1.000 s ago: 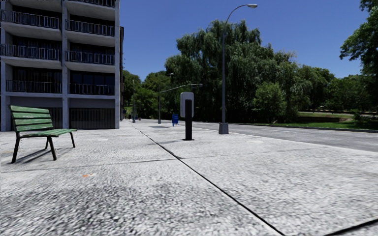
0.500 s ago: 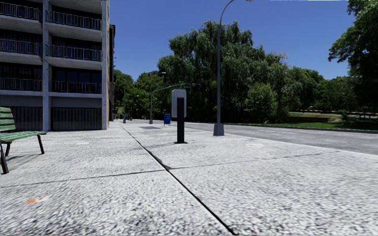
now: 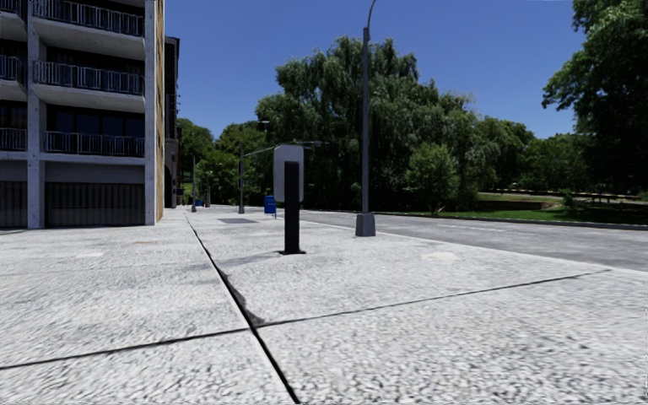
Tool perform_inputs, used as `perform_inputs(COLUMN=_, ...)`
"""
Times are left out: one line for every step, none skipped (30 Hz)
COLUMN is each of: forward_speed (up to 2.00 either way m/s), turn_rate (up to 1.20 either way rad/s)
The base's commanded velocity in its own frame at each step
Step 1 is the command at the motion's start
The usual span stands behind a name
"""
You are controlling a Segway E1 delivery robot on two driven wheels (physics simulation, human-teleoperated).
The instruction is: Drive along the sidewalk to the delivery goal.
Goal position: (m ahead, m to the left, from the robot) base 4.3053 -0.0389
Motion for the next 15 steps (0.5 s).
perform_inputs(forward_speed=1.66, turn_rate=-0.24)
perform_inputs(forward_speed=1.66, turn_rate=-0.24)
perform_inputs(forward_speed=1.66, turn_rate=-0.24)
perform_inputs(forward_speed=1.66, turn_rate=-0.21)
perform_inputs(forward_speed=1.65, turn_rate=-0.13)
perform_inputs(forward_speed=1.65, turn_rate=0.00)
perform_inputs(forward_speed=1.65, turn_rate=0.00)
perform_inputs(forward_speed=1.65, turn_rate=0.00)
perform_inputs(forward_speed=1.65, turn_rate=0.00)
perform_inputs(forward_speed=1.65, turn_rate=0.00)
perform_inputs(forward_speed=1.65, turn_rate=0.00)
perform_inputs(forward_speed=1.64, turn_rate=0.00)
perform_inputs(forward_speed=1.63, turn_rate=0.00)
perform_inputs(forward_speed=1.63, turn_rate=0.00)
perform_inputs(forward_speed=1.62, turn_rate=0.00)
